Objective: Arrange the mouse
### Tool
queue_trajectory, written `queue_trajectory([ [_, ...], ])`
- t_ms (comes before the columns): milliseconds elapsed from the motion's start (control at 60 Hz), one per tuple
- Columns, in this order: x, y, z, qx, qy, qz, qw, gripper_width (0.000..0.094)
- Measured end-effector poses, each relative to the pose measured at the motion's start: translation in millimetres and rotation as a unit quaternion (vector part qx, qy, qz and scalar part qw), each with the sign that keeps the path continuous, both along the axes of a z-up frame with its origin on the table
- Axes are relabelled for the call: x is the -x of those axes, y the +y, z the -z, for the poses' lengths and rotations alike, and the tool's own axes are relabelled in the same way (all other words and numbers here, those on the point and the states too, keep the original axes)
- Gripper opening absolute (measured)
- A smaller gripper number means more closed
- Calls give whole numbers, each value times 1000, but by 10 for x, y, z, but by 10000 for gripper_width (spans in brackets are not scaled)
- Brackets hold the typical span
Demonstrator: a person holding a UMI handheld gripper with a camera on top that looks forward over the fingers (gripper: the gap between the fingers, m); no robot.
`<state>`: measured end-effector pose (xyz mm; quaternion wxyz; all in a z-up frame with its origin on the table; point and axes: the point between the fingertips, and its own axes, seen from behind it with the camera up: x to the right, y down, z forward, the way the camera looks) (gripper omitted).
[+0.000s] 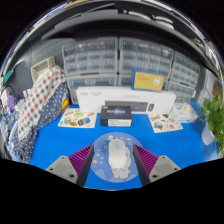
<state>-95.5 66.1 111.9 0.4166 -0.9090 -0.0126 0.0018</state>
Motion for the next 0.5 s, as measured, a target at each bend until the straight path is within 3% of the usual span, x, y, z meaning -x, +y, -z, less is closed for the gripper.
queue_trajectory([
  [233,137,-506,-876,-73,-1,12,997,781],
  [500,336,-968,-1180,-96,-1,13,995,781],
])
